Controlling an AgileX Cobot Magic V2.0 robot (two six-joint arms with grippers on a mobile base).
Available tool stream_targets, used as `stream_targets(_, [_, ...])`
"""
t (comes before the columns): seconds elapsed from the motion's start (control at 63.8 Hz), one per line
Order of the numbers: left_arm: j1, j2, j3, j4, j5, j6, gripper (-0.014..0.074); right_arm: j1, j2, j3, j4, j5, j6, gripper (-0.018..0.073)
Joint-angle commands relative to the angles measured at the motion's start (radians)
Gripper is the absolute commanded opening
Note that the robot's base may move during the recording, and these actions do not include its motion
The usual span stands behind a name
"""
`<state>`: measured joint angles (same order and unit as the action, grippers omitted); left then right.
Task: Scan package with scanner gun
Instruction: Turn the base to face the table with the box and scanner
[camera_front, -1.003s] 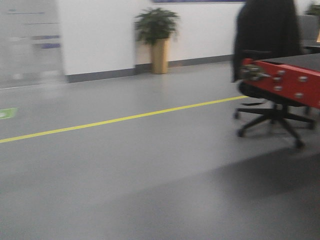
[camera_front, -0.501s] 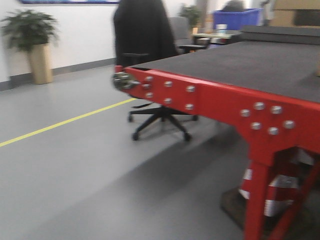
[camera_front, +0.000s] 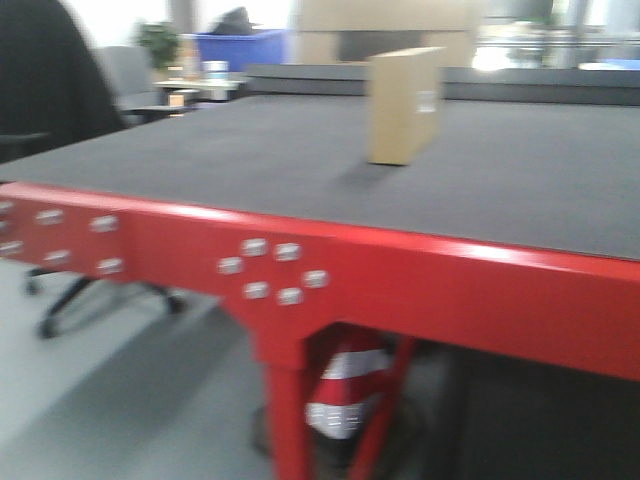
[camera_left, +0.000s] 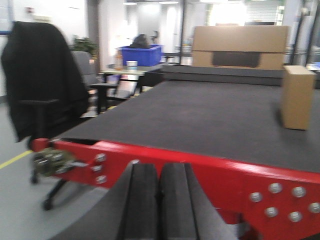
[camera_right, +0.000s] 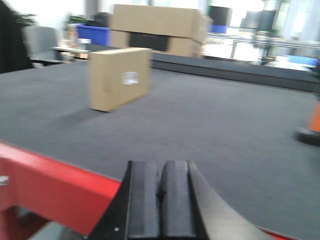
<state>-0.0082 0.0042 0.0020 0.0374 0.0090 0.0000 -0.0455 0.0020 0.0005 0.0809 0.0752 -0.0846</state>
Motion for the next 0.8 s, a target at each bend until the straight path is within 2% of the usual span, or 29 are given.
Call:
stream_targets(0.0, [0.002,-0.004,-0.002,-0.005,-0.021,0.000,-0.0111,-0.004,-0.002,0.000,0.003,-0.016,0.001,-0.0168])
stream_targets(0.501, [0.002,-0.004,-0.002,-0.005,-0.021,0.000,-0.0111,-0.004,-0.002,0.000,0.003,-0.016,0.001,-0.0168])
stream_targets(0.658, [0.002,-0.004,-0.002,-0.005,-0.021,0.000,-0.0111,0.067,-0.002,0.000,0.003,-0.016,0.001,-0.0168])
stream_targets(0.783, [0.002,-0.004,-0.002,-0.005,-0.021,0.000,-0.0111,0.079,-0.002,0.000,0.003,-0.016,0.001,-0.0168])
